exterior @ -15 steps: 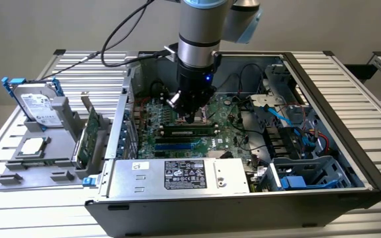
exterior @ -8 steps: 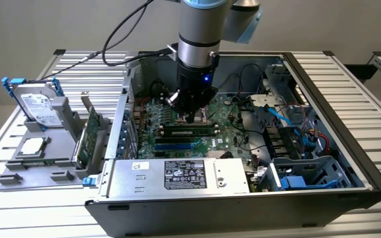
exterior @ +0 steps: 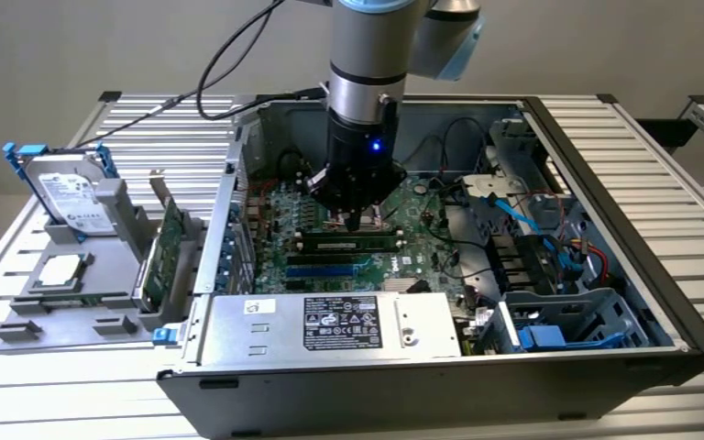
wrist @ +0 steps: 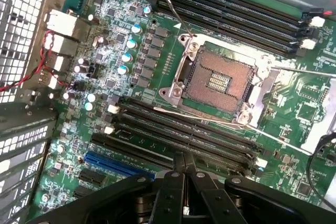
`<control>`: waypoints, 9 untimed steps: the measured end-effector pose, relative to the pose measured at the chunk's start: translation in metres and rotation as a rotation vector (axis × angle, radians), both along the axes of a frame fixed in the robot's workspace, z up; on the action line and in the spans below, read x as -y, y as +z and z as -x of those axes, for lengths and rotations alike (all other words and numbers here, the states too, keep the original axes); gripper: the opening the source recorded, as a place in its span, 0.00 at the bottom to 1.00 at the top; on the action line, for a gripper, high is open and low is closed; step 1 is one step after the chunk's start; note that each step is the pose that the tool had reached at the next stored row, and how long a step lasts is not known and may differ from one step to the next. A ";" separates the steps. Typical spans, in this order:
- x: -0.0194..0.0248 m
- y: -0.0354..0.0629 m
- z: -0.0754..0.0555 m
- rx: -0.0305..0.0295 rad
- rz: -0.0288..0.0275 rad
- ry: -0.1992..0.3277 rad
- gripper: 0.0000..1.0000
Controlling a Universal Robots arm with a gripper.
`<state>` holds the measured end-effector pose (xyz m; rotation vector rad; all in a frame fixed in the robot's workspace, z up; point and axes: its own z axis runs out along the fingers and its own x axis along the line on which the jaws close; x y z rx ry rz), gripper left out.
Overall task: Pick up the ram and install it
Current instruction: 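Press down the ram until it locks into place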
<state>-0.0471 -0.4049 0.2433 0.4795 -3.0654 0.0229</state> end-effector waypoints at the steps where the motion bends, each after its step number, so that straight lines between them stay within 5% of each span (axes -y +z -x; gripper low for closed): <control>1: 0.0000 -0.0001 0.000 0.0010 -0.0001 -0.018 0.11; 9: 0.0000 -0.0006 0.000 0.0086 0.0002 -0.158 0.11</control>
